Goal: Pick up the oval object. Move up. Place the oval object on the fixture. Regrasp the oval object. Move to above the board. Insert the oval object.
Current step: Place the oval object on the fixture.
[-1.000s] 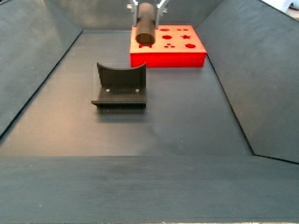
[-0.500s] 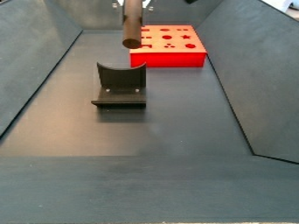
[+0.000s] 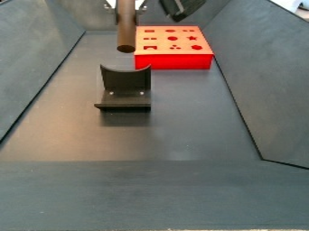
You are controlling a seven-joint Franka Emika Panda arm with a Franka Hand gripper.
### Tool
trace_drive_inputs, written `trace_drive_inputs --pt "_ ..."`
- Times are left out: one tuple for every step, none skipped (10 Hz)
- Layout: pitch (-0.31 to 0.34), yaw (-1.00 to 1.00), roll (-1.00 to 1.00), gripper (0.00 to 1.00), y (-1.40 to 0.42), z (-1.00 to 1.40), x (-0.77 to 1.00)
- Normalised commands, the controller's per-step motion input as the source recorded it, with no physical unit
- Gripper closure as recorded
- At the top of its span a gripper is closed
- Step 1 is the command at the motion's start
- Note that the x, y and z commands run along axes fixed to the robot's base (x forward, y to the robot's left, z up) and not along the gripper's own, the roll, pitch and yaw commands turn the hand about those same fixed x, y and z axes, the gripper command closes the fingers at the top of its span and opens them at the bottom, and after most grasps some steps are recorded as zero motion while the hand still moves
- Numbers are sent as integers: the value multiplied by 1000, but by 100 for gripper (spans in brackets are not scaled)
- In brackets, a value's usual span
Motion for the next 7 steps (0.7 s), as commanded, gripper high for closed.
trace_drive_inputs --pt "117 -142 -693 100 49 -21 142" --pt "79 -140 -471 100 51 -18 75" --pt "49 -137 -303 100 43 -12 60" --pt "215 -93 -1000 100 130 -1000 126" --pt "201 -110 -1000 100 138 -1000 134" --pt "223 -146 -974 100 139 -1000 148" --pt "205 -168 -826 100 135 -1000 164"
